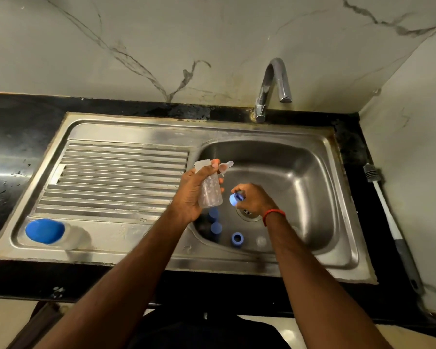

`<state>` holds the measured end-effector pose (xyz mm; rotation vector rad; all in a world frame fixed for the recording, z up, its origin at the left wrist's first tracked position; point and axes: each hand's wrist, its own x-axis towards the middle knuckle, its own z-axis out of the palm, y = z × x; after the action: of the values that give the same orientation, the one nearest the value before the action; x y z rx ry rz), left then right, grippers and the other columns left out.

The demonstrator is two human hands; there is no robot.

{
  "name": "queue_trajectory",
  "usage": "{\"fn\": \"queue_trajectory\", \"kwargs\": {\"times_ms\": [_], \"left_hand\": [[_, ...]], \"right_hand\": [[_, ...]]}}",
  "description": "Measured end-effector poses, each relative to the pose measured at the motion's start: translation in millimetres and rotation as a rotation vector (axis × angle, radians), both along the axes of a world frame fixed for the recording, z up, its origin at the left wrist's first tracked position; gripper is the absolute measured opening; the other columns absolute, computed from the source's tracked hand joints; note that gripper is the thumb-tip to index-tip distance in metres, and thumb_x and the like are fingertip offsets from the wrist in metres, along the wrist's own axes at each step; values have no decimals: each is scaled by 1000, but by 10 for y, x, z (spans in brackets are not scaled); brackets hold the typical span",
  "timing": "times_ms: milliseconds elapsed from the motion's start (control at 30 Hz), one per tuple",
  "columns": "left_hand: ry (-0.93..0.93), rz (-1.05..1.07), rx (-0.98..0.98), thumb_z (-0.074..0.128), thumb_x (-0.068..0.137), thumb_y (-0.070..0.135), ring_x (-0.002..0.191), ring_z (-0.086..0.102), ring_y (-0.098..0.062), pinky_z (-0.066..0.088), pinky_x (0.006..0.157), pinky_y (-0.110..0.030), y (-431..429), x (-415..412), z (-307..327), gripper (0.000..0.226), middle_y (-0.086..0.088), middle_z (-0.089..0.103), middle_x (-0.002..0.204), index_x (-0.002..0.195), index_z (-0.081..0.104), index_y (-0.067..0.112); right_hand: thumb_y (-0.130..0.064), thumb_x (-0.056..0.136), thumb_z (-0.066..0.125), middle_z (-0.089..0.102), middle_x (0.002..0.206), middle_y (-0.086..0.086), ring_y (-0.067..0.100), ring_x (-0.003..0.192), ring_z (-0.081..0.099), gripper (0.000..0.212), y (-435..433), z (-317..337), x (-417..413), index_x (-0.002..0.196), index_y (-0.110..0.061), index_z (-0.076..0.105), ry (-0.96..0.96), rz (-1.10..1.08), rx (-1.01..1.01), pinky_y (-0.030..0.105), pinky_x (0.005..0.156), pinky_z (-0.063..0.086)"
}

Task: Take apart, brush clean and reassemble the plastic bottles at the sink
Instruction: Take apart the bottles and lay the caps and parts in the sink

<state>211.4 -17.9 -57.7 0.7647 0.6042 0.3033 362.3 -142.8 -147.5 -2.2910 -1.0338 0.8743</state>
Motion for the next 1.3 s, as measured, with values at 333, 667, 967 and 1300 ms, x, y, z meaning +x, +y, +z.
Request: {"fn": "queue_trajectory", "kwargs": {"times_ms": [333,667,967,1300], "left_hand": [[146,36,123,78,78,29,82,64,-19,56,75,-38,-15,58,-22,51,-14,72,113,122,67,7],[172,48,125,81,79,24,79,66,-18,58,72,-34,12,5,-62,53,-15,72,113,126,66,5],[200,52,109,81,76,25,80,64,-20,57,73,-36,-37,81,-84,54,-13,73,107,124,67,4],[226,3,169,75,88,23,79,68,-18,59,72,-35,-104,278,-98,34,-14,75,109,118,69,7]], "right_hand": [[-4,74,80,66,112,7,14,85,62,43,-54,-696,-53,115,-9,68,91,140,-250,15,70,50],[-1,61,88,60,110,9,23,87,61,49,-1,-1008,-219,102,-15,64,63,85,-260,26,60,46],[-2,60,89,55,117,8,27,95,60,64,-20,-1133,-165,114,-19,58,87,44,-204,30,65,52],[-21,77,81,71,88,0,16,79,65,19,-88,-541,253,92,-16,73,87,-295,104,30,77,55]]}}
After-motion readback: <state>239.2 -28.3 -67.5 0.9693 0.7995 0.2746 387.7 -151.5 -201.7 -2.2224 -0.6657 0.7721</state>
